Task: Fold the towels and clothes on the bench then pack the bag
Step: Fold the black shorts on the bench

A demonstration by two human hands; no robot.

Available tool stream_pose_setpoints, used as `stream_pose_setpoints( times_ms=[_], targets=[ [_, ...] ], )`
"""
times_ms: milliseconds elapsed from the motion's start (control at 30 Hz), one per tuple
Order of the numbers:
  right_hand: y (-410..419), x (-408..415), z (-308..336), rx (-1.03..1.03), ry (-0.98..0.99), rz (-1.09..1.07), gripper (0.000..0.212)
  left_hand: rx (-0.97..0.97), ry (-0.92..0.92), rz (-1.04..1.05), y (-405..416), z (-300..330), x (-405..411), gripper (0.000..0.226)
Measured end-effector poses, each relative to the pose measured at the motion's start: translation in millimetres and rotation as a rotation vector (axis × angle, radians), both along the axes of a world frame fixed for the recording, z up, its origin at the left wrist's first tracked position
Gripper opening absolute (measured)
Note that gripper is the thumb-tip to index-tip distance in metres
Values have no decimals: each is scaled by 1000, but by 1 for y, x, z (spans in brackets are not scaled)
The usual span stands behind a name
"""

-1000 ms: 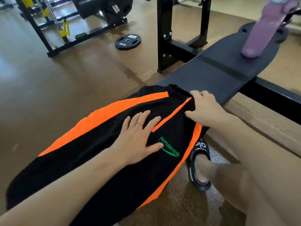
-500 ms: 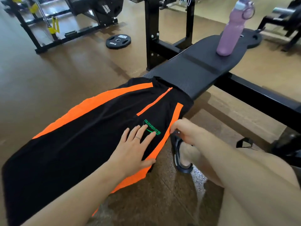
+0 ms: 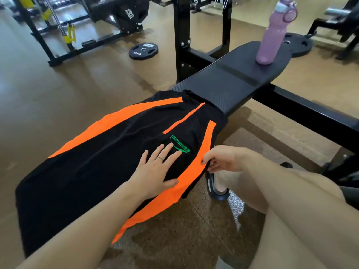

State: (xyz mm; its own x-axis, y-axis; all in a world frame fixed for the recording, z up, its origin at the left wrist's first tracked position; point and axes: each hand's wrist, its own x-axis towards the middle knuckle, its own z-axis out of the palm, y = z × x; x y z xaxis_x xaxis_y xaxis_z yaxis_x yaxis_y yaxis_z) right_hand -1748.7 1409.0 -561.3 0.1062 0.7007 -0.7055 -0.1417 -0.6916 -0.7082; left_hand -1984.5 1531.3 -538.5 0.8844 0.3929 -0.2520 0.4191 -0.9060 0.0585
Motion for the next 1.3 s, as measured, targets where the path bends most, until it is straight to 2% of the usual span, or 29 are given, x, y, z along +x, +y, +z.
stream_pose_setpoints(
  times_ms=[133, 233, 267, 333, 433, 567, 667, 700, 767, 833, 967, 1133, 1300],
  targets=[
    [-7, -7, 5, 44, -60, 71, 20, -31, 10, 3, 2, 3, 2, 90],
    [-3, -13, 1, 45, -261, 112, 54, -63, 30, 2, 4, 1, 1, 96],
    [-1, -15, -1, 49, -323, 153, 52, -71, 28, 5, 3, -1, 1, 98],
    [3, -20, -3, 54, -363, 181, 35, -70, 19, 11, 3, -5, 0, 101],
    [5, -24, 1, 19, -369, 121, 41, -60, 6, 18, 4, -9, 0, 101],
    [2, -26, -1, 34, -202, 79, 25, -70, -14, 21, 4, -10, 0, 100],
    [4, -20, -14, 12, -277, 53, 63, -74, -26, 23, 4, -11, -1, 101],
    [4, -15, -17, 0, -311, 27, 68, -73, -26, 22, 4, -12, -2, 101],
    [5, -4, -25, -10, -352, -32, 62, -74, -26, 22, 5, -12, -1, 102],
    [4, 4, -36, 29, -297, -71, 54, -72, -27, 20, 5, -13, -1, 102],
    [-4, -15, -14, 94, -77, -59, 50, -71, -36, 16, 5, -13, -2, 102],
    [-15, -23, 4, 111, 183, 30, 18, -69, -38, 15, 5, -14, -2, 102],
    [-17, -23, 11, 103, 454, -39, 17, -62, -40, 19, 4, -14, -1, 103]
  ],
)
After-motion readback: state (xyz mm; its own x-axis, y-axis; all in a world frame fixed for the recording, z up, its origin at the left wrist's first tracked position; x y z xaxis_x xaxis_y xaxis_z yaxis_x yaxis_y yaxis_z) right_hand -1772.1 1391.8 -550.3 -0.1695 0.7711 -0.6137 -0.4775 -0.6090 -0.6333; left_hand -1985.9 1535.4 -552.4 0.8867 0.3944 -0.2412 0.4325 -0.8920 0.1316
